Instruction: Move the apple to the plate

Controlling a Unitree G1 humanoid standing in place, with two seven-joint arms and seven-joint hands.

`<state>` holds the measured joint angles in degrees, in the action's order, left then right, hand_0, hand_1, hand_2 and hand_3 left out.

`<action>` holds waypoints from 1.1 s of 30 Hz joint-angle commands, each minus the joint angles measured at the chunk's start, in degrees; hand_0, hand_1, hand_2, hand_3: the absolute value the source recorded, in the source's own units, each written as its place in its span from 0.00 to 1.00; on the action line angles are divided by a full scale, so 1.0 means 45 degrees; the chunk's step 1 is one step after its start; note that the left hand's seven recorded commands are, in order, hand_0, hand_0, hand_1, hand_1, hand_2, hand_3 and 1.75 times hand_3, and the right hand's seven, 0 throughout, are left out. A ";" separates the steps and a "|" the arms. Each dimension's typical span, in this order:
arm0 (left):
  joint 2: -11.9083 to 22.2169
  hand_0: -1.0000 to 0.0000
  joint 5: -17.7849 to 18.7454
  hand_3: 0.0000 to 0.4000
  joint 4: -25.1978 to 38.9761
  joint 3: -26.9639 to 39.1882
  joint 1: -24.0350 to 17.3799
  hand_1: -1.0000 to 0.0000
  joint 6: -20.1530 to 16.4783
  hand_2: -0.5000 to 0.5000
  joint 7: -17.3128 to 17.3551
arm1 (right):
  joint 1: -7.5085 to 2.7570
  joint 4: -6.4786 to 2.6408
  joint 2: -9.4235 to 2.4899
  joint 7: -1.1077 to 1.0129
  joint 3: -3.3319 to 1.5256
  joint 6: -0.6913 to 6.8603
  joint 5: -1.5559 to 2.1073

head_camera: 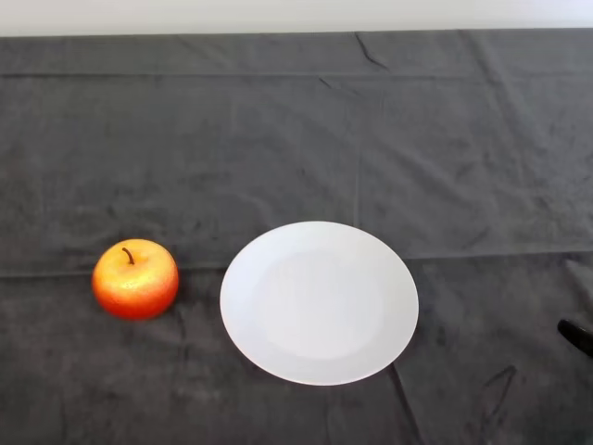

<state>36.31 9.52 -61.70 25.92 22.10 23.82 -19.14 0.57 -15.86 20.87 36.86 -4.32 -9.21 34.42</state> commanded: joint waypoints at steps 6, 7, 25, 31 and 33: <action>0.0562 1.00 0.0455 0.00 -0.0017 0.0282 0.1548 1.00 0.0607 0.50 0.1340 | -0.0275 -0.0501 -0.0229 -0.0128 -0.0033 0.0347 0.0149; 0.0475 1.00 0.0498 0.00 -0.0002 0.0254 0.1655 1.00 0.0668 0.50 0.1514 | -0.0275 -0.0501 -0.0229 -0.0128 -0.0033 0.0347 0.0149; -0.1732 1.00 0.1412 0.00 0.4596 -0.1406 0.0469 1.00 0.0366 0.50 0.6101 | -0.0281 -0.0489 -0.0267 -0.0162 0.0026 0.0380 0.0097; -0.2054 1.00 0.1716 0.00 0.6846 -0.2214 -0.0736 1.00 -0.0080 0.50 0.7581 | -0.0287 -0.0475 -0.0306 -0.0198 0.0088 0.0415 0.0042; -0.2101 1.00 0.1764 0.00 0.7242 -0.2472 -0.0995 1.00 -0.0148 0.50 0.8040 | -0.0289 -0.0470 -0.0321 -0.0212 0.0110 0.0428 0.0022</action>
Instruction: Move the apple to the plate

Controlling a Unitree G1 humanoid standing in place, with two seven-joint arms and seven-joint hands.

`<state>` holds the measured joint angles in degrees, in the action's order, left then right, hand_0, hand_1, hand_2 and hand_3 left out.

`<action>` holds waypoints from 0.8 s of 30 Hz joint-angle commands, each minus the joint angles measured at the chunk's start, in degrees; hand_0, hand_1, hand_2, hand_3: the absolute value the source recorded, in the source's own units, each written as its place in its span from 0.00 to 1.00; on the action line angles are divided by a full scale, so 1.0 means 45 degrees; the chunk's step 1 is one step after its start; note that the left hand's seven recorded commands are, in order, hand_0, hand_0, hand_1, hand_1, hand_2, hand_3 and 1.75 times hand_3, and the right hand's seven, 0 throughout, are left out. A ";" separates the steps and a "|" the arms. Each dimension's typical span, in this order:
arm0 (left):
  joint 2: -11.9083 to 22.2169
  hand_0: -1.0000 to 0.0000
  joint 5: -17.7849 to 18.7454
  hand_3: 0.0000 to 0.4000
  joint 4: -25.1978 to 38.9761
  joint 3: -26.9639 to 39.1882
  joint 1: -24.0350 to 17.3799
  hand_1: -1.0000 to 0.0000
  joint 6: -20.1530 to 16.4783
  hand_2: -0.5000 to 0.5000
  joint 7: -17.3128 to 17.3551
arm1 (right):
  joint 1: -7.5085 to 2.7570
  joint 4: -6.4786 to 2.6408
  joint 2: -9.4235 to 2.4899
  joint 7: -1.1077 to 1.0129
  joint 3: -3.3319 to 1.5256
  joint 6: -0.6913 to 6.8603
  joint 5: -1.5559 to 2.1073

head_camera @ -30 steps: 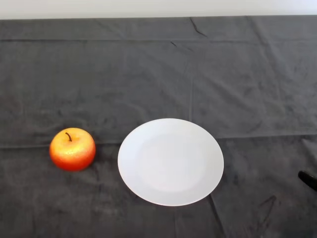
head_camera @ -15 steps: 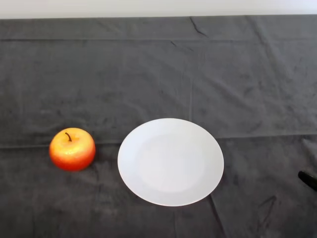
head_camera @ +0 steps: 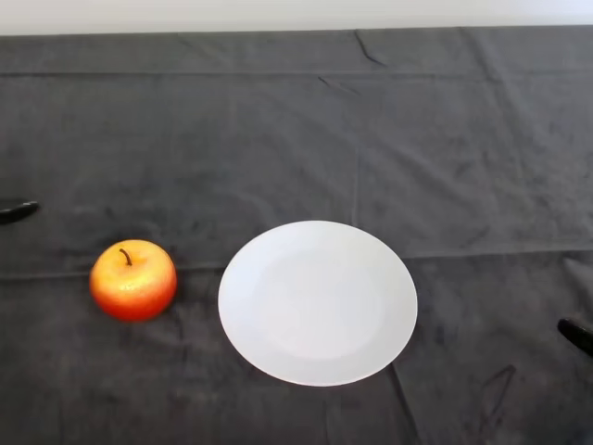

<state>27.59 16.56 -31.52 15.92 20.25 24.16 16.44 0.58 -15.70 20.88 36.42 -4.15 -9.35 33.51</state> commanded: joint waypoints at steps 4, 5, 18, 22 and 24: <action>-0.0242 1.00 0.0136 0.00 0.0699 -0.0697 -0.0817 1.00 -0.0245 0.50 0.0819 | -0.0294 -0.0498 -0.0344 -0.0137 0.0109 0.0480 0.0189; -0.0256 1.00 0.0094 0.00 0.0679 -0.0819 -0.0857 1.00 -0.0269 0.50 0.0983 | -0.0295 -0.0496 -0.0350 -0.0143 0.0118 0.0485 0.0180; -0.0379 1.00 -0.0500 0.00 0.1123 -0.1847 -0.1200 1.00 -0.1505 0.50 0.1518 | -0.0301 -0.0477 -0.0399 -0.0192 0.0196 0.0536 0.0109; -0.0474 1.00 -0.0739 0.00 0.1190 -0.2131 -0.1295 1.00 -0.1823 0.50 0.1491 | -0.0303 -0.0472 -0.0411 -0.0205 0.0216 0.0549 0.0091; -0.0513 1.00 -0.0864 0.00 0.1240 -0.2279 -0.1358 1.00 -0.1997 0.50 0.1474 | -0.0304 -0.0470 -0.0417 -0.0211 0.0226 0.0555 0.0083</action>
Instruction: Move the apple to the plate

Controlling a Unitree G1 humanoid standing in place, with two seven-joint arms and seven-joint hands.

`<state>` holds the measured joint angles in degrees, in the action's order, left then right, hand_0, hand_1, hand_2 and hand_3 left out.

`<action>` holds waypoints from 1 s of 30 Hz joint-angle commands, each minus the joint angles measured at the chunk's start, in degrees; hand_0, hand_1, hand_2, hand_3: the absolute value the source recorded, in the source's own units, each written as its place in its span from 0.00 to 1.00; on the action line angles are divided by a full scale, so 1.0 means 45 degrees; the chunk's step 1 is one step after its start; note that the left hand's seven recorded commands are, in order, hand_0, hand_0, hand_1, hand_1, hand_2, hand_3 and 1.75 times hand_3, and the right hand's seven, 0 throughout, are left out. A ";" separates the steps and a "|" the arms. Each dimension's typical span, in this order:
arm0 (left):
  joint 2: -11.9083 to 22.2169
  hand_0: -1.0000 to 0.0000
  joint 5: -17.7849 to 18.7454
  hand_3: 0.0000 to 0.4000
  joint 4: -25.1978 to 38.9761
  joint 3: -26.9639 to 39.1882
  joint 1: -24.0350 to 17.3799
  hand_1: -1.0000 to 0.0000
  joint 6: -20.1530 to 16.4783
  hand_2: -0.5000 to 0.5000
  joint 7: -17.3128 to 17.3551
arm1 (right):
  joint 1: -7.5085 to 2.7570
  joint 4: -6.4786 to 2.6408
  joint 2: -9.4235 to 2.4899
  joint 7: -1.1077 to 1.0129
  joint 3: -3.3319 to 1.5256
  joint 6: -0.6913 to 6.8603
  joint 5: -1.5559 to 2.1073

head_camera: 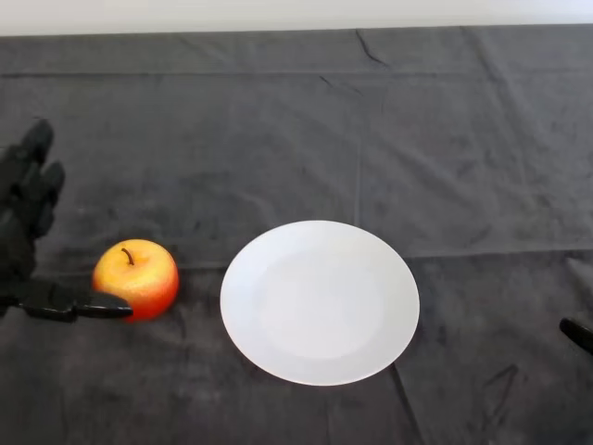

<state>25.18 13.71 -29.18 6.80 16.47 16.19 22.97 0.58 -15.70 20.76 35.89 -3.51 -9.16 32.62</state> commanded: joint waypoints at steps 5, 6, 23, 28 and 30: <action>0.0003 1.00 -0.0528 0.00 0.0742 -0.0577 -0.0614 1.00 -0.0628 0.50 0.0028 | -0.0306 -0.0464 -0.0405 -0.0107 0.0106 0.0527 0.0262; 0.0014 1.00 -0.0592 0.00 0.0745 -0.0640 -0.0634 1.00 -0.0711 0.50 0.0037 | -0.0306 -0.0463 -0.0408 -0.0110 0.0110 0.0530 0.0259; 0.0421 1.00 -0.1948 0.00 0.0104 -0.1384 -0.0475 1.00 -0.1418 0.50 -0.0043 | -0.0368 -0.0313 -0.0384 -0.0162 0.0226 0.0653 0.0236; 0.0484 1.00 -0.2344 0.00 -0.0028 -0.1546 -0.0383 1.00 -0.1645 0.50 -0.0209 | -0.0354 -0.0344 -0.0396 -0.0190 0.0250 0.0655 0.0216; 0.0517 0.75 -0.2463 0.25 -0.0053 -0.1581 -0.0333 0.91 -0.1767 0.42 -0.0264 | -0.0352 -0.0348 -0.0399 -0.0198 0.0258 0.0659 0.0211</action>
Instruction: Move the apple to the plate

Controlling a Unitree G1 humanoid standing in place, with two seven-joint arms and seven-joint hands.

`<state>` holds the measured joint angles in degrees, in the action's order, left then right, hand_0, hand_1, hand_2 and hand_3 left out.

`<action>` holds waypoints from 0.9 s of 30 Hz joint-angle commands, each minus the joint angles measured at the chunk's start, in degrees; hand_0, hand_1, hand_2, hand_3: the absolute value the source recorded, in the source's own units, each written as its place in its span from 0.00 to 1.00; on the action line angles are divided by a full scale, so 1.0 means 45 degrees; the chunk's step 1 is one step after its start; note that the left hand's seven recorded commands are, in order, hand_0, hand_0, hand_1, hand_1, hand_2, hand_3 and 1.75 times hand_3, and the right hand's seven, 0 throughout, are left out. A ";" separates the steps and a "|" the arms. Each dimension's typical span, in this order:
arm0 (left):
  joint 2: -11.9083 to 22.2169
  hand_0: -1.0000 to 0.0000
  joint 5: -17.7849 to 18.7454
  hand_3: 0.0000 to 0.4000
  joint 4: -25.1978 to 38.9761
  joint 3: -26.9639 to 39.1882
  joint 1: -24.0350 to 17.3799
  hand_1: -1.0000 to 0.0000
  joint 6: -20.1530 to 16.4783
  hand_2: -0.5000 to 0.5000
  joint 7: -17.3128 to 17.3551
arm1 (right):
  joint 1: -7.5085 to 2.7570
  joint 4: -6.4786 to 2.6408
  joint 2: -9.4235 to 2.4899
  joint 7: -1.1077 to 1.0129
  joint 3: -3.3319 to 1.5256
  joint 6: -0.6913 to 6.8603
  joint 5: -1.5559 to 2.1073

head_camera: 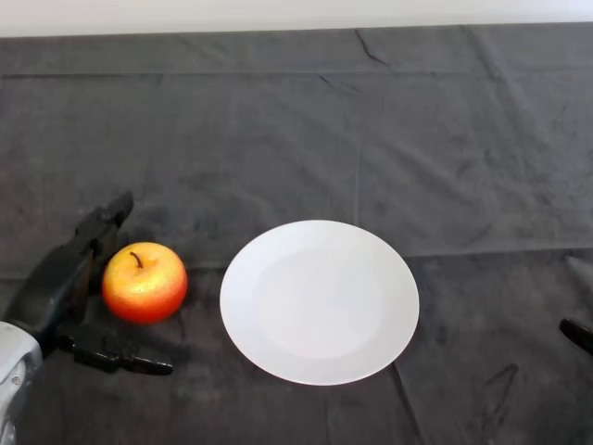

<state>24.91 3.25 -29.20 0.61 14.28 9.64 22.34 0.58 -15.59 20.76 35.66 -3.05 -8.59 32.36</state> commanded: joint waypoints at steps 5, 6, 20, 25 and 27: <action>0.0668 0.00 -0.0464 1.00 -0.0139 -0.0235 0.0292 0.00 -0.0498 0.50 -0.0376 | -0.0335 -0.0423 -0.0406 -0.0180 0.0175 0.0521 0.0258; 0.0672 0.00 -0.0546 1.00 -0.0128 -0.0244 0.0300 0.00 -0.0522 0.50 -0.0466 | -0.0330 -0.0432 -0.0408 -0.0185 0.0178 0.0521 0.0256; 0.0472 0.00 -0.1459 1.00 0.3059 -0.0470 0.0101 0.00 -0.2360 0.50 -0.1768 | -0.0354 -0.0324 -0.0441 -0.0164 0.0211 0.0599 0.0209; 0.0232 0.00 -0.1934 1.00 0.5254 -0.0865 -0.0422 0.00 -0.3002 0.50 -0.2231 | -0.0376 -0.0278 -0.0462 -0.0173 0.0243 0.0630 0.0176; 0.0150 0.00 -0.2142 1.00 0.6003 -0.1077 -0.0645 0.00 -0.3092 0.50 -0.2369 | -0.0382 -0.0262 -0.0470 -0.0180 0.0258 0.0644 0.0163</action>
<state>25.16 -5.92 -3.29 -2.84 12.90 -3.56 12.04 0.58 -15.29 20.71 35.03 -2.38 -8.20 32.21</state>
